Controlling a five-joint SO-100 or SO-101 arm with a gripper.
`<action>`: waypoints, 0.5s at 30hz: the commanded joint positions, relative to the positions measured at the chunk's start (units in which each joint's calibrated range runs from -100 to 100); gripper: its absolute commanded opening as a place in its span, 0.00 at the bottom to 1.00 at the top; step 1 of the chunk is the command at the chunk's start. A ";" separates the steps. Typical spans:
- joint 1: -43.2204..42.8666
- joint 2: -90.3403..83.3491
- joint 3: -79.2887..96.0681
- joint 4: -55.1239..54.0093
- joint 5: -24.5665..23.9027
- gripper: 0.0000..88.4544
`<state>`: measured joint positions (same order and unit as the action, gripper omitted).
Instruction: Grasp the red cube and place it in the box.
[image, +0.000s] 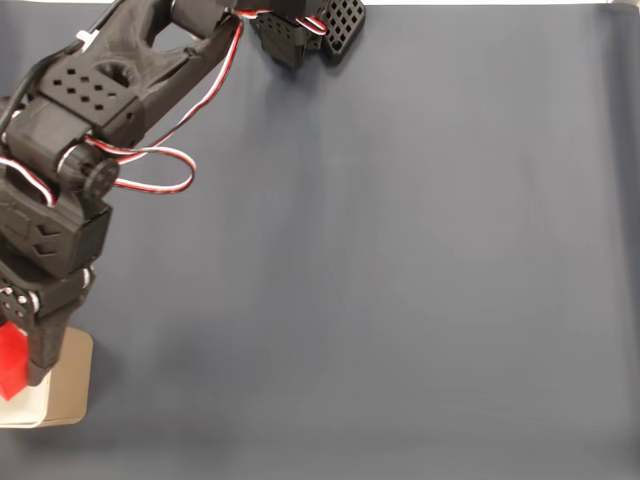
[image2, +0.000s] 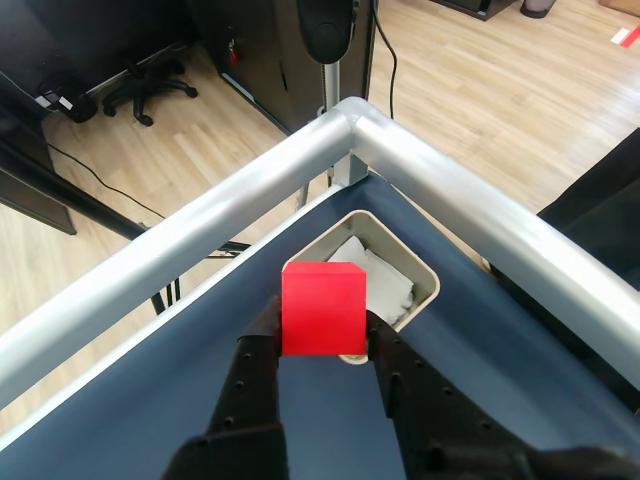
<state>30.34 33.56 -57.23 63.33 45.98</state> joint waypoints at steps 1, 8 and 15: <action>1.19 0.32 -5.27 0.12 -0.15 0.00; 2.83 3.09 -8.55 0.12 0.15 0.00; 3.89 5.08 -10.65 0.12 0.59 0.00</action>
<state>33.53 38.95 -64.38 63.33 45.93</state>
